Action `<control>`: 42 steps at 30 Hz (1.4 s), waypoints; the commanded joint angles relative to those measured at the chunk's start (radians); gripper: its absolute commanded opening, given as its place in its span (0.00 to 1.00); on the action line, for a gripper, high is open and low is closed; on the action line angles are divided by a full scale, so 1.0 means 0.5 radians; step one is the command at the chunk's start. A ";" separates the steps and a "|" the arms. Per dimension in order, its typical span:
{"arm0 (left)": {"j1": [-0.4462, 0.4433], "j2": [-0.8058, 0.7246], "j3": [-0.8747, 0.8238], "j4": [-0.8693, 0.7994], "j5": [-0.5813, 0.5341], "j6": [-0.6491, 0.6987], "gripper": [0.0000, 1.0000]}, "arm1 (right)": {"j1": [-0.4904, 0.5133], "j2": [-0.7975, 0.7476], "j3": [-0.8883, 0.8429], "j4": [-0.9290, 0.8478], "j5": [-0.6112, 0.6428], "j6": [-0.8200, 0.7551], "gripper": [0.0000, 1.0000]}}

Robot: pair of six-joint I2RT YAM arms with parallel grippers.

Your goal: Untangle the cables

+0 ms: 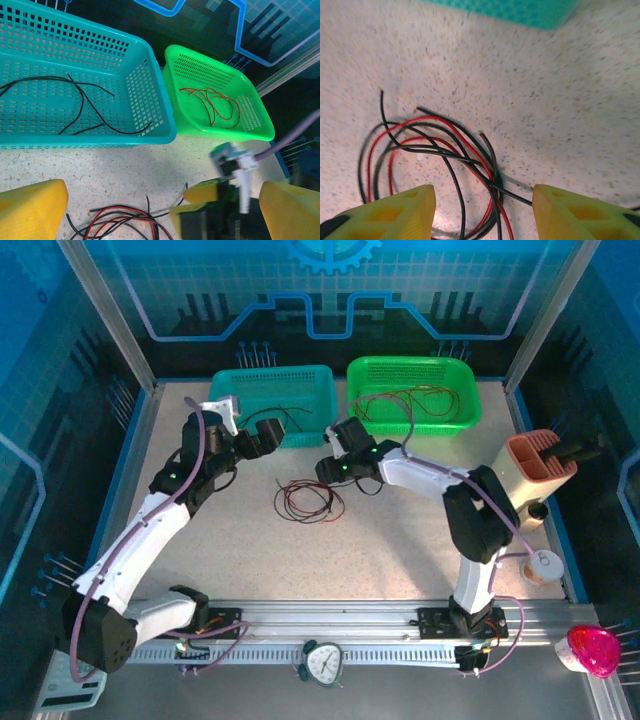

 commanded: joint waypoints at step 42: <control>0.066 -0.061 -0.052 0.097 0.148 -0.087 0.99 | 0.006 -0.329 0.585 -0.237 0.036 -0.082 0.00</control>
